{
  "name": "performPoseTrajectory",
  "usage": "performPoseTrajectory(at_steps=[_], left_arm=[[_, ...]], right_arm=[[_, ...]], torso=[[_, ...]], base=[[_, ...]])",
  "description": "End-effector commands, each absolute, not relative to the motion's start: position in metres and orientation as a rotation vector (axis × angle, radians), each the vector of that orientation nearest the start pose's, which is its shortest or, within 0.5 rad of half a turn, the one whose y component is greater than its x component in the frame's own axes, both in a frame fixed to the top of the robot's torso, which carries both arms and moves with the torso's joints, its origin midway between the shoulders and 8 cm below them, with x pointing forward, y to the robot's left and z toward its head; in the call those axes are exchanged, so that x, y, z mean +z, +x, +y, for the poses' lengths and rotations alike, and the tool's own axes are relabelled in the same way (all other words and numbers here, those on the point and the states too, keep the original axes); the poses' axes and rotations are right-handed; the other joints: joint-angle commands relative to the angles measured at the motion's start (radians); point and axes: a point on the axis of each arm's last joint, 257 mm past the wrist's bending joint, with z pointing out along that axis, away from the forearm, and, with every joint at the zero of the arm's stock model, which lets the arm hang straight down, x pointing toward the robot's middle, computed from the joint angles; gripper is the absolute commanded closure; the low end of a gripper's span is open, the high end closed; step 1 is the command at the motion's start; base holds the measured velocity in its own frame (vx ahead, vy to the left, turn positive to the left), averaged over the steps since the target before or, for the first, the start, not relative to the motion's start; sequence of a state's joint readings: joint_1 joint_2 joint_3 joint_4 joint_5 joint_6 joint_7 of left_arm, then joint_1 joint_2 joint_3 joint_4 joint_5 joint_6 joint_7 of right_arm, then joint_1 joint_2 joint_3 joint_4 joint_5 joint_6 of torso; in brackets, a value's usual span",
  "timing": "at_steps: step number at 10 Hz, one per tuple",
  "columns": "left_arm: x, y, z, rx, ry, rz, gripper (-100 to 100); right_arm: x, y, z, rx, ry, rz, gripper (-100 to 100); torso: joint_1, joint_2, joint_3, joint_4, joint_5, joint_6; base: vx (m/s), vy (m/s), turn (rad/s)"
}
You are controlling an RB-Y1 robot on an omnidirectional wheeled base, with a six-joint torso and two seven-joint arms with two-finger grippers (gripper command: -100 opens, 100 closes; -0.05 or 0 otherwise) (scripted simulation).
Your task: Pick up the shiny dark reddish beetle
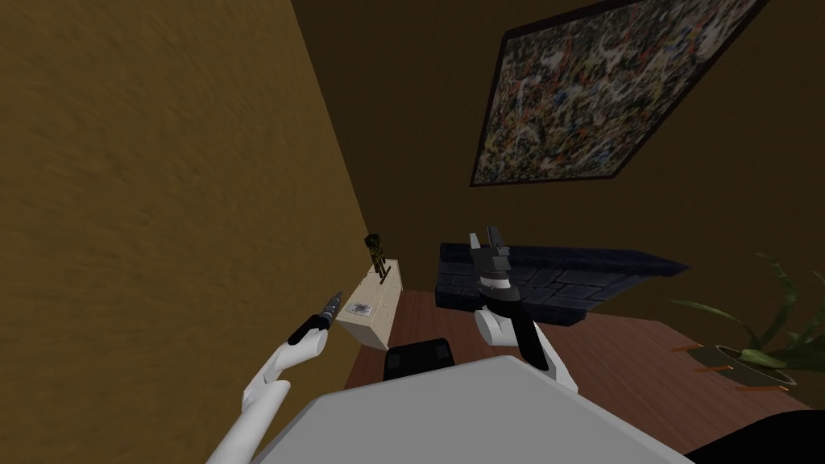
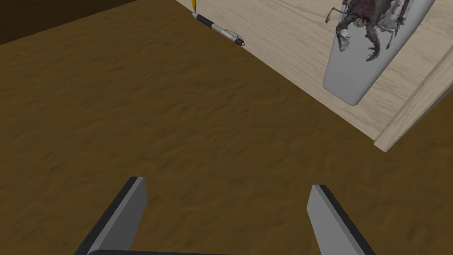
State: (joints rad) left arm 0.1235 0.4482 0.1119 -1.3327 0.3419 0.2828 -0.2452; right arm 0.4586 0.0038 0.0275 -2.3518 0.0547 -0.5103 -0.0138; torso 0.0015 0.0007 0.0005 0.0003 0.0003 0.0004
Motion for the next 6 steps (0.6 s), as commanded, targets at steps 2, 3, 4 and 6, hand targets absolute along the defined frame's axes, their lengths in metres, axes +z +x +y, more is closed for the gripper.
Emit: performPoseTrajectory(at_steps=[2, 3, 4, 6], left_arm=[[-0.422, 0.427, 0.490, -0.459, -1.523, 1.653, -100], [-0.434, 0.418, 0.495, -0.435, -1.549, 1.662, -100], [-0.440, 0.417, 0.499, -0.416, -1.581, 1.680, -100], [-0.459, 0.405, 0.507, -0.370, -1.644, 1.706, -100]], right_arm=[[0.070, 0.330, -0.256, 1.347, 0.538, 0.553, 0], [0.070, 0.330, -0.256, 1.347, 0.538, 0.553, 0], [0.070, 0.330, -0.256, 1.347, 0.538, 0.553, 0], [0.070, 0.330, -0.256, 1.347, 0.538, 0.553, 0]], torso=[[0.000, 0.000, 0.000, 0.000, 0.000, -0.001], [0.001, 0.000, 0.000, 0.000, 0.000, 0.000], [0.001, 0.000, 0.000, 0.000, 0.000, -0.001], [0.001, 0.001, 0.000, 0.000, 0.000, -0.001]], base=[[-0.026, 0.029, -0.169], [-0.023, 0.033, -0.126], [-0.035, 0.034, -0.212], [-0.038, 0.027, -0.167]])
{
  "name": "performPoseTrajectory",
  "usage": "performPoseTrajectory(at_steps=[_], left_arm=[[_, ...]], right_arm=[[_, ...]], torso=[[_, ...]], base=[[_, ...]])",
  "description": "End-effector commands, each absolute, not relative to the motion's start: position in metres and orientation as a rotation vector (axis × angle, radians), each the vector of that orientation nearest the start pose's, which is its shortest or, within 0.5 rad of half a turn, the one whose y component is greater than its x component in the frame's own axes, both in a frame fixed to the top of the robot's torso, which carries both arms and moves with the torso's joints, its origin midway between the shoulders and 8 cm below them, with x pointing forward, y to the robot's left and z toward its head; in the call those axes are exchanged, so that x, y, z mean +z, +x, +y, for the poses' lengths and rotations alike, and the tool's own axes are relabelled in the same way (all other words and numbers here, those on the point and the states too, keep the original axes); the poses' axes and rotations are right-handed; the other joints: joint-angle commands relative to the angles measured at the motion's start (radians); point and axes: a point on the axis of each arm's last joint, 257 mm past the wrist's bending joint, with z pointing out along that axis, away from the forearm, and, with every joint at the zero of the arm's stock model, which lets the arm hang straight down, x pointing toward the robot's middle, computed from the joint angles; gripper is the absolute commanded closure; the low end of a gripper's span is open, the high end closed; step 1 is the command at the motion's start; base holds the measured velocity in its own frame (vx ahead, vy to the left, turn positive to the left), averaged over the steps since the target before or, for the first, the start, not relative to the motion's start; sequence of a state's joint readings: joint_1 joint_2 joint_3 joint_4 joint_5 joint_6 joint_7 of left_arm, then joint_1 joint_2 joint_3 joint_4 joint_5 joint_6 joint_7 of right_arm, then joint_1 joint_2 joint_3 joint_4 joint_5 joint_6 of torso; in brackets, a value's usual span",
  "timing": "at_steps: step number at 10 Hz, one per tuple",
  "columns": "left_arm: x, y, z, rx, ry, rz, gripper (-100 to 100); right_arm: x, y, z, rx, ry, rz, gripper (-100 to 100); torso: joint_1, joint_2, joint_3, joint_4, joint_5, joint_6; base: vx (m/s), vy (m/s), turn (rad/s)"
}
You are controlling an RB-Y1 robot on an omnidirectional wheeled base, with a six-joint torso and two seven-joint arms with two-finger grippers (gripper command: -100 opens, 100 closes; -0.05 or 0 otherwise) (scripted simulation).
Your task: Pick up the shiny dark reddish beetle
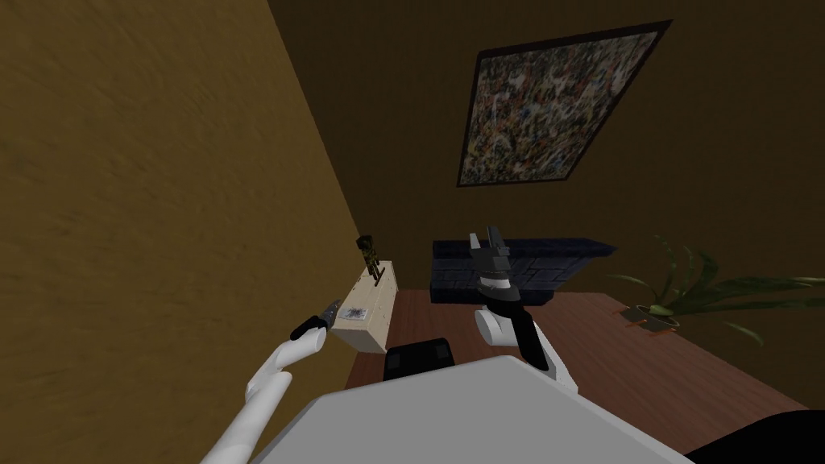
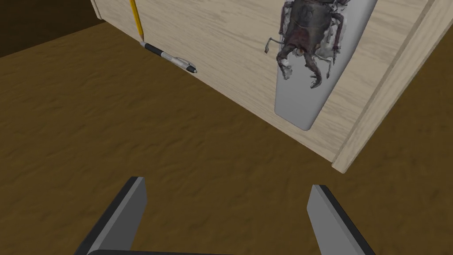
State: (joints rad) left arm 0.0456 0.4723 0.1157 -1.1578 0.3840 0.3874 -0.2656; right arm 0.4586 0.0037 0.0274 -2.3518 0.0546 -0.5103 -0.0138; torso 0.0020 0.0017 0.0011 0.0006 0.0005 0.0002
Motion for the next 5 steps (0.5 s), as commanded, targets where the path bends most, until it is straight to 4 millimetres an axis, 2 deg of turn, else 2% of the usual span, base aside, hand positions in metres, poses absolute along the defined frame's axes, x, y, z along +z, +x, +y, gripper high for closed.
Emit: performPoseTrajectory(at_steps=[1, 5], left_arm=[[-0.465, 0.400, 0.509, -0.358, -1.656, 1.709, -100], [-0.490, 0.383, 0.518, -0.292, -1.757, 1.745, -100]], right_arm=[[0.070, 0.330, -0.256, 1.347, 0.538, 0.553, 0], [0.070, 0.330, -0.256, 1.347, 0.538, 0.553, 0]], torso=[[0.000, 0.000, 0.000, 0.000, 0.000, 0.000], [0.000, -0.001, 0.000, 0.000, 0.000, 0.000]], base=[[-0.029, 0.030, -0.114], [-0.029, 0.030, -0.174]])
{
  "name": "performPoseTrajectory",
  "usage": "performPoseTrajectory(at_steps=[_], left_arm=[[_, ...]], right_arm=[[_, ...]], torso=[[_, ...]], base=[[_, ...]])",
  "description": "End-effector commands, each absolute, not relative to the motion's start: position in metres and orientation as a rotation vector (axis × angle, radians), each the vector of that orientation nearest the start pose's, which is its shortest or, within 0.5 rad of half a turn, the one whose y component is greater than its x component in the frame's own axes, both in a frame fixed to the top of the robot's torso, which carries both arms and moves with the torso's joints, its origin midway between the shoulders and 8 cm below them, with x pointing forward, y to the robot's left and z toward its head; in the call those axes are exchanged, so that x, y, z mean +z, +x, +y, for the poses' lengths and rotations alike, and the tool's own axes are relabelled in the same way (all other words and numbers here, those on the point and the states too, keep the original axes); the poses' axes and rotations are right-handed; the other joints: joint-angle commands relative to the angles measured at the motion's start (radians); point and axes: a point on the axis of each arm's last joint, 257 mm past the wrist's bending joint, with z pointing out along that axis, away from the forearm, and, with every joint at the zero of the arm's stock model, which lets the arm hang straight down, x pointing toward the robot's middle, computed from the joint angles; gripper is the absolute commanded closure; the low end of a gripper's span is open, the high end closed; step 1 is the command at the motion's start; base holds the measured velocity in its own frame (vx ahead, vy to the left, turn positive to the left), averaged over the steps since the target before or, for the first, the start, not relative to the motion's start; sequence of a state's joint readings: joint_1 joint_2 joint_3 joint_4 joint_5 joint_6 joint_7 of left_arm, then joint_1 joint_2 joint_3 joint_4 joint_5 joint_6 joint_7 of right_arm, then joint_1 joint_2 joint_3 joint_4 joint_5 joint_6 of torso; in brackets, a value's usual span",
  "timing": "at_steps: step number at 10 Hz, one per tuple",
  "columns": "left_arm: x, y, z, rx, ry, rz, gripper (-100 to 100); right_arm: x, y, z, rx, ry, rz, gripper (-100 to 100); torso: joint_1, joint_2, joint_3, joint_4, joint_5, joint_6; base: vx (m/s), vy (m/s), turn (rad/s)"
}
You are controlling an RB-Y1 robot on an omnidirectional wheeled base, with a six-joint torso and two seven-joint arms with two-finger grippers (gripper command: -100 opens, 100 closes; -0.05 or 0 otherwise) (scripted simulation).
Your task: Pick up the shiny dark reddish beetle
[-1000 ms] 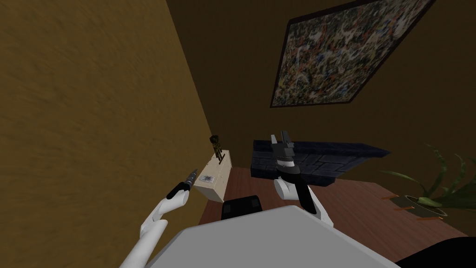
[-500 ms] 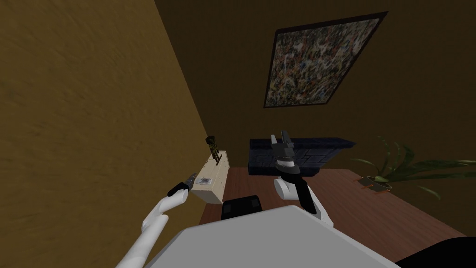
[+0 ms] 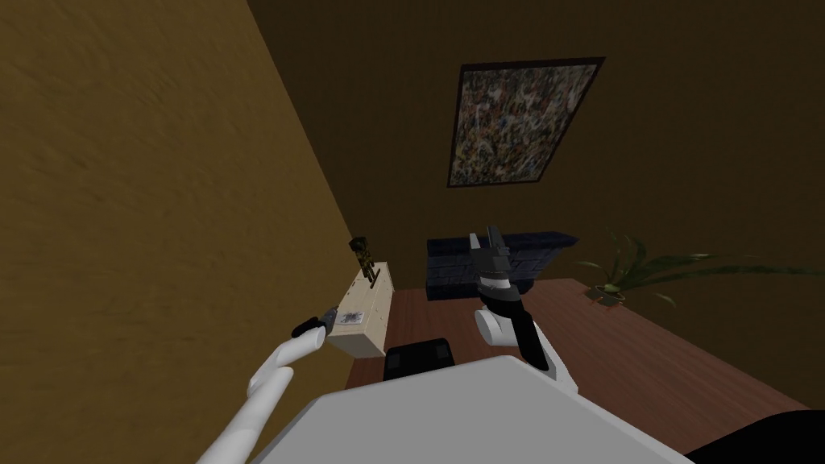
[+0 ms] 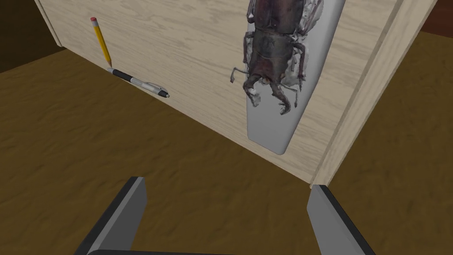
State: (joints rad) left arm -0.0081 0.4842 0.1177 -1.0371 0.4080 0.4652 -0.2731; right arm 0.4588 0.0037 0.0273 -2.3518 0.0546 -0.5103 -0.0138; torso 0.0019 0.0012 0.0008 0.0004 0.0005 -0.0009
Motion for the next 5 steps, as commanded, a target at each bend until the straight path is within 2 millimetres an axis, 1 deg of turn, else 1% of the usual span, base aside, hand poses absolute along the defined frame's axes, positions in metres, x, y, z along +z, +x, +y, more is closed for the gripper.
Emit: performPoseTrajectory(at_steps=[1, 3, 4, 5], left_arm=[[-0.494, 0.382, 0.519, -0.279, -1.787, 1.756, -100], [-0.508, 0.368, 0.523, -0.240, -1.844, 1.771, -100], [-0.510, 0.366, 0.524, -0.235, -1.848, 1.772, -100], [-0.516, 0.361, 0.525, -0.216, -1.884, 1.781, -100]], right_arm=[[0.070, 0.330, -0.256, 1.347, 0.538, 0.553, 0], [0.070, 0.330, -0.256, 1.347, 0.538, 0.553, 0], [0.070, 0.330, -0.256, 1.347, 0.538, 0.553, 0], [0.070, 0.330, -0.256, 1.347, 0.538, 0.553, 0]], torso=[[0.000, 0.000, 0.000, 0.000, 0.000, 0.000], [0.000, 0.000, 0.000, 0.000, 0.000, 0.000], [0.000, 0.000, 0.000, 0.000, 0.000, 0.001], [0.000, 0.000, 0.000, 0.000, 0.000, 0.000]], base=[[-0.034, 0.026, -0.220], [-0.029, 0.022, -0.145], [-0.026, 0.022, -0.114], [-0.031, 0.027, -0.243]])
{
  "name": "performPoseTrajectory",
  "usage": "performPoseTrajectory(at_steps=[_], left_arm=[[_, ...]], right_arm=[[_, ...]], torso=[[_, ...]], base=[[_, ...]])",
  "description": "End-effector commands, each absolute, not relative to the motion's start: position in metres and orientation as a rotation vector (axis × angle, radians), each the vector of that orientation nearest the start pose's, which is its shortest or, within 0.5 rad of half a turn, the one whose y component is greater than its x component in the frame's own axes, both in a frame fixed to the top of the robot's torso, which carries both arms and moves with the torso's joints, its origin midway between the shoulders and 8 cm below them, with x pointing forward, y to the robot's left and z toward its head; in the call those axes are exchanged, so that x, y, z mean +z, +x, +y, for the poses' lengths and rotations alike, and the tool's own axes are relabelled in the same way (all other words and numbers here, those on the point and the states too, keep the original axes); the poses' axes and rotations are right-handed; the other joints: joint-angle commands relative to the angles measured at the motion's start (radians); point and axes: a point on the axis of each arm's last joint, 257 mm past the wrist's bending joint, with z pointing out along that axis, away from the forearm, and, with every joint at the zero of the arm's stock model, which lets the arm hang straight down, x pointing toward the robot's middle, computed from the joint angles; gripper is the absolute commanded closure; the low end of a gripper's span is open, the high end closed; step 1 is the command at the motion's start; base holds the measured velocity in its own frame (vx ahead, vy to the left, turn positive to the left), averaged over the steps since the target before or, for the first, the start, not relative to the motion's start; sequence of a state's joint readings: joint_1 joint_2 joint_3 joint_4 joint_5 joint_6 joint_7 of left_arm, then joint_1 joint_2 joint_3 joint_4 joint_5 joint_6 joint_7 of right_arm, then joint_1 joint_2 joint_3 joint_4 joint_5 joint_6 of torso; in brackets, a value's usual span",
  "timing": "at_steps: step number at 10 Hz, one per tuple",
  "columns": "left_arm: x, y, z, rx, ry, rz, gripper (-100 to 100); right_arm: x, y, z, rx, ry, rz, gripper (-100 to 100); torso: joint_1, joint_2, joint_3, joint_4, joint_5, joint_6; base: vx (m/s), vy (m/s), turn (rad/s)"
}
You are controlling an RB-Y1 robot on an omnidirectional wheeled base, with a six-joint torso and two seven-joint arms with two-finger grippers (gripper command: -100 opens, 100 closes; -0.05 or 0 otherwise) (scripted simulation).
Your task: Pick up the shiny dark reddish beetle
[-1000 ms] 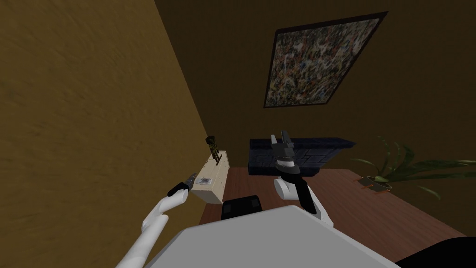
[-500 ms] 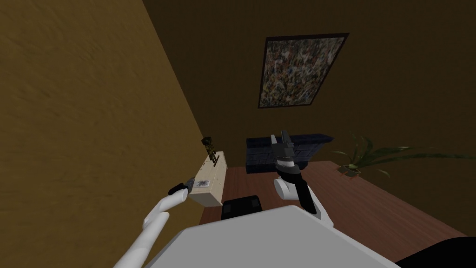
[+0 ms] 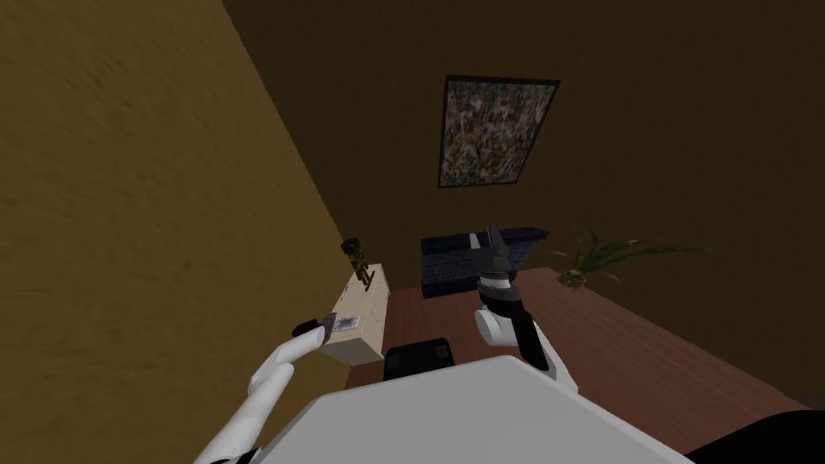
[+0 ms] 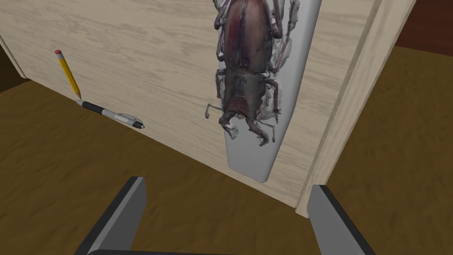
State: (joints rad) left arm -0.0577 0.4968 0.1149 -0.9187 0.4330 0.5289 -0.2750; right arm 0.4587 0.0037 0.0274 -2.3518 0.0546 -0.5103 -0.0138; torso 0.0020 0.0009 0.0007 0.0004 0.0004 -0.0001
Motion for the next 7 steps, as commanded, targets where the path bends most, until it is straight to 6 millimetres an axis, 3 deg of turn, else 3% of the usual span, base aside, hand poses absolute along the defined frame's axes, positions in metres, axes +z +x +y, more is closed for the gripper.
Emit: performPoseTrajectory(at_steps=[1, 5, 7], left_arm=[[-0.518, 0.358, 0.526, -0.210, -1.890, 1.782, -100], [-0.537, 0.334, 0.531, -0.134, -2.013, 1.802, -100], [-0.541, 0.329, 0.532, -0.117, -2.037, 1.804, -100]], right_arm=[[0.070, 0.330, -0.256, 1.347, 0.538, 0.553, 0], [0.070, 0.330, -0.256, 1.347, 0.538, 0.553, 0], [0.070, 0.330, -0.256, 1.347, 0.538, 0.553, 0]], torso=[[0.000, 0.000, 0.000, 0.000, 0.000, 0.000], [0.001, 0.000, 0.000, 0.000, 0.000, 0.000], [0.000, 0.000, 0.000, 0.000, 0.000, -0.001]], base=[[-0.027, 0.029, -0.113], [-0.038, 0.034, -0.251], [-0.024, 0.016, -0.084]])
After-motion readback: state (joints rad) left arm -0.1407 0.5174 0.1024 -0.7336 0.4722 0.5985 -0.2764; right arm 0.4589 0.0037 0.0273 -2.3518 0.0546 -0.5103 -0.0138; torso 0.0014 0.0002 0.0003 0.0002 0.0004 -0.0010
